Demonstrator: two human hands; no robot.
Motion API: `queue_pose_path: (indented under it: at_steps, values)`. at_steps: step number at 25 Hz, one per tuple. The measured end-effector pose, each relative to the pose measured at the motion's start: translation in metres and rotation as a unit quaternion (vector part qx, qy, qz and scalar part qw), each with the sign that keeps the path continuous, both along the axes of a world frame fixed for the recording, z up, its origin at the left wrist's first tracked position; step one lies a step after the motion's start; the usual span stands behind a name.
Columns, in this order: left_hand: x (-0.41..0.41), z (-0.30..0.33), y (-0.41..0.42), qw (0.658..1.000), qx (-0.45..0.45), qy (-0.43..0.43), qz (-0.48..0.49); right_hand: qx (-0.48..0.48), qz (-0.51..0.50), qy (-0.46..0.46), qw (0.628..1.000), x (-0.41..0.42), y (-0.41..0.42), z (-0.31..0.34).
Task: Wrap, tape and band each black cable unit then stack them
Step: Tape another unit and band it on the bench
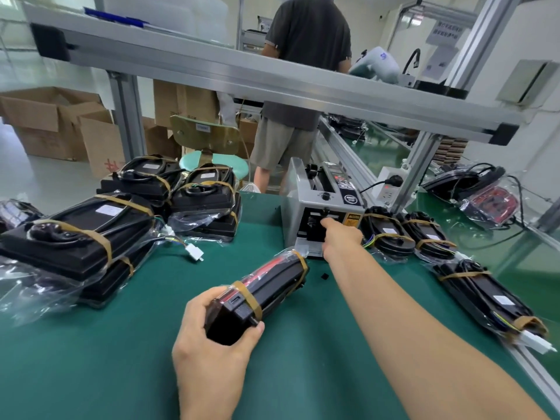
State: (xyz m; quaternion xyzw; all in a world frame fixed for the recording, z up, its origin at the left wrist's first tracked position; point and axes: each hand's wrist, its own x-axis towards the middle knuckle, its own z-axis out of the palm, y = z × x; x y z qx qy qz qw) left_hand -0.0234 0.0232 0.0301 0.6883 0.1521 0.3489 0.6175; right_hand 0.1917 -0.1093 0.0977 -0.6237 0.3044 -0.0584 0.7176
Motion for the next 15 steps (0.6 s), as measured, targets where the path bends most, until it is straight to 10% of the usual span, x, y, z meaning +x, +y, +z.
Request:
queue_pose_path:
  at_steps: [4,8,15]
  values:
    - [-0.001,-0.001,-0.006,1.0,-0.014,0.006,0.007,-0.01,0.172,-0.057,0.983,-0.064,0.008,0.027]
    - [0.0,0.001,-0.013,1.0,0.002,0.01,0.024,-0.045,0.418,-0.166,0.892,-0.165,0.018,0.028]
    - [-0.005,0.009,-0.017,1.0,0.005,0.018,0.025,-0.129,0.421,-0.183,0.879,-0.187,0.023,0.009]
